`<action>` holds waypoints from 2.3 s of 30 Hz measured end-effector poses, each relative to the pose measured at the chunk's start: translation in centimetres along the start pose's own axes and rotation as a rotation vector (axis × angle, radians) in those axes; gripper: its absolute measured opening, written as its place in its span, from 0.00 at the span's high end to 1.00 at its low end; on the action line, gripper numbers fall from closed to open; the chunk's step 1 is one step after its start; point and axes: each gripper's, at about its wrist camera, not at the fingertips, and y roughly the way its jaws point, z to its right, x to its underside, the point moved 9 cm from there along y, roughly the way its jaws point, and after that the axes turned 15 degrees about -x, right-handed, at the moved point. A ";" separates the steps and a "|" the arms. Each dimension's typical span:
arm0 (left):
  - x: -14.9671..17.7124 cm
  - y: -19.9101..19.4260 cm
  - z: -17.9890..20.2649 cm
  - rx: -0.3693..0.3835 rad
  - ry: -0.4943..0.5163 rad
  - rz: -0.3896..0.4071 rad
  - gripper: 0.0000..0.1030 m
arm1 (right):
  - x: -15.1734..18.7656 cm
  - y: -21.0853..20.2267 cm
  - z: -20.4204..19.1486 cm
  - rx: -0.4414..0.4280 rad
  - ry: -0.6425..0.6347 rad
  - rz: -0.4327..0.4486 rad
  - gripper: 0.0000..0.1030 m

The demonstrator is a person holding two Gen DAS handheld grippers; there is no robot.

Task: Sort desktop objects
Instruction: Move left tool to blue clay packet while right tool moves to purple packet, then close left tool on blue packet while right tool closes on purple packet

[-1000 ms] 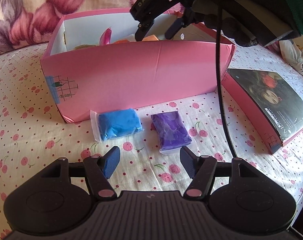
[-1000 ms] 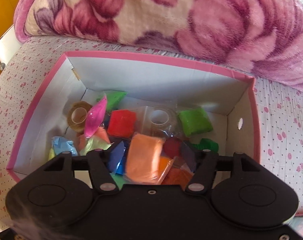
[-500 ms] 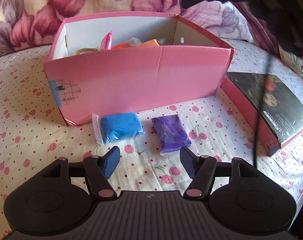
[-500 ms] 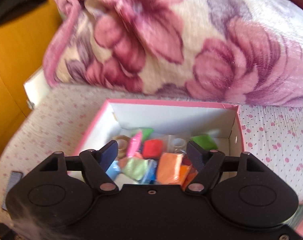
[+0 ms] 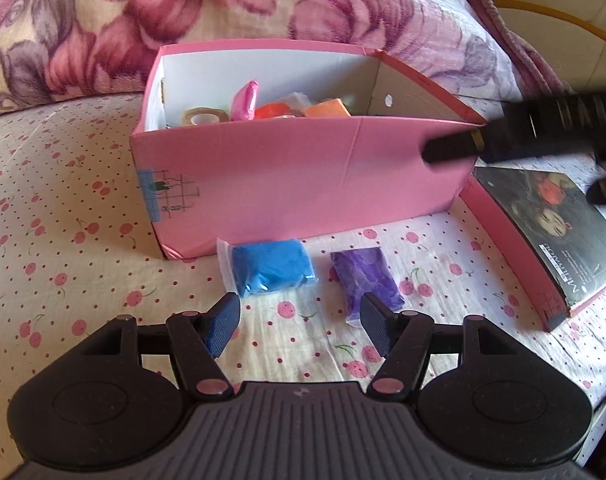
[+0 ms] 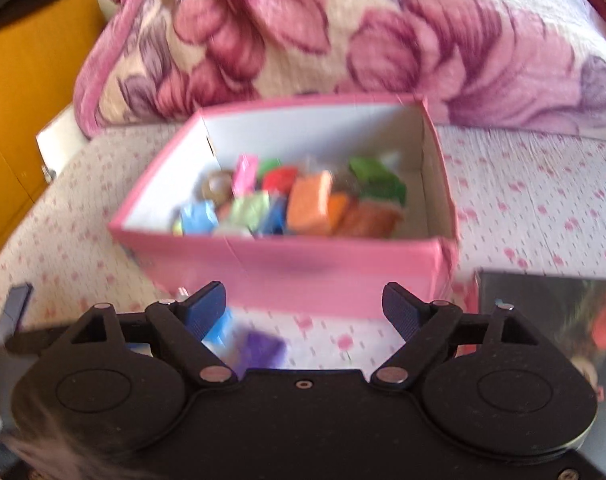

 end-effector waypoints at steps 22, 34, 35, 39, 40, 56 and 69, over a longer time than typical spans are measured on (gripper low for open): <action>-0.9 -0.6 -2.3 -0.042 -0.113 0.080 0.37 | 6.4 1.0 -0.4 0.026 -0.142 -0.023 0.19; -1.0 3.2 -1.8 -0.042 -0.200 0.069 0.37 | 8.2 5.4 -4.3 -0.040 -0.319 -0.096 0.20; -0.9 3.4 -1.7 -0.044 -0.197 0.063 0.37 | 8.1 5.5 -4.2 -0.040 -0.315 -0.092 0.20; -0.9 4.5 -1.3 -0.056 -0.181 0.038 0.37 | 8.0 5.6 -3.8 -0.042 -0.297 -0.077 0.20; -0.9 4.8 -1.1 -0.054 -0.177 0.035 0.37 | 8.0 5.6 -3.7 -0.043 -0.292 -0.073 0.20; -0.8 5.2 -1.0 -0.115 -0.066 0.016 0.37 | 7.8 6.6 -2.7 -0.052 -0.252 -0.037 0.34; -1.0 5.1 -1.6 -0.125 -0.079 0.025 0.37 | 7.3 6.8 -2.1 -0.056 -0.202 -0.031 0.39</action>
